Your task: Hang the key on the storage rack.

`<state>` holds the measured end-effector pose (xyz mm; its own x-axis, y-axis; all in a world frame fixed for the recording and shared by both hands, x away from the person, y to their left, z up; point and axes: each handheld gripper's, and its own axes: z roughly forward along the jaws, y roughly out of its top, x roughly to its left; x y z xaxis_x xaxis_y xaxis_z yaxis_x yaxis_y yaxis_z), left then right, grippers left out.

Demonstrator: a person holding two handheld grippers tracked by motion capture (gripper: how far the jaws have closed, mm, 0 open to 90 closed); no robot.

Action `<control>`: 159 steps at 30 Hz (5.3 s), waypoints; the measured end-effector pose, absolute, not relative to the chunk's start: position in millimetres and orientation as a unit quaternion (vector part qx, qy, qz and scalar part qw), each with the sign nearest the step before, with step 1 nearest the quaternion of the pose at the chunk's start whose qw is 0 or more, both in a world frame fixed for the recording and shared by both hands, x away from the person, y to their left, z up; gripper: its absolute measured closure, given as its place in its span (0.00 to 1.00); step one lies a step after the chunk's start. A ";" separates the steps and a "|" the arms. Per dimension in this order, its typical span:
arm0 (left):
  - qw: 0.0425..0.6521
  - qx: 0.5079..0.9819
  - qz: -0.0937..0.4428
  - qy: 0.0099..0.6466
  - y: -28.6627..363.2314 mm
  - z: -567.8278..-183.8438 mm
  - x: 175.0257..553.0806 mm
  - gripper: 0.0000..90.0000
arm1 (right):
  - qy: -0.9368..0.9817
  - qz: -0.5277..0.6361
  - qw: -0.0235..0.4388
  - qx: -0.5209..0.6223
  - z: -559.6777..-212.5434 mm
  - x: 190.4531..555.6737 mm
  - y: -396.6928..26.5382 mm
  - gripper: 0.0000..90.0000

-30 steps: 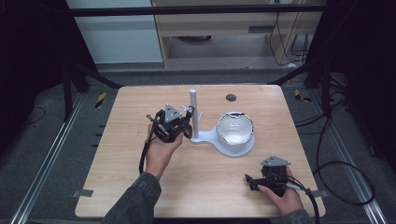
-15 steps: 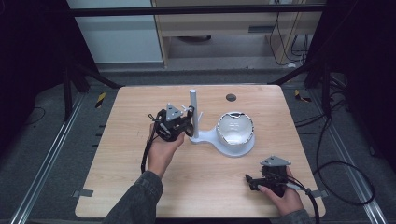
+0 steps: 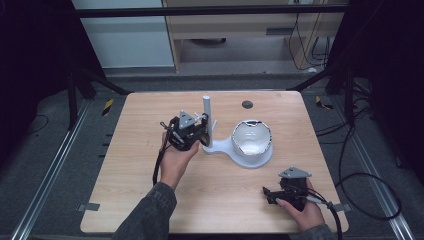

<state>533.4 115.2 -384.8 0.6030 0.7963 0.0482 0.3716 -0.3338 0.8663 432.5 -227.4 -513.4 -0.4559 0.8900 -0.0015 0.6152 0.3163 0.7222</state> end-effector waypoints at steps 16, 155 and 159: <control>0.442 0.777 0.242 0.378 114.0 -386.5 535.5 0.88 | 0.785 0.335 0.205 0.479 -513.4 432.5 -227.5 0.00; 0.322 0.795 0.201 0.473 291.5 -502.1 478.2 0.06 | 0.785 0.334 0.206 0.480 -513.3 432.1 -227.4 0.00; 0.325 0.797 0.203 0.466 289.8 -505.0 482.3 0.06 | 0.785 0.334 0.206 0.479 -513.3 432.0 -227.5 0.00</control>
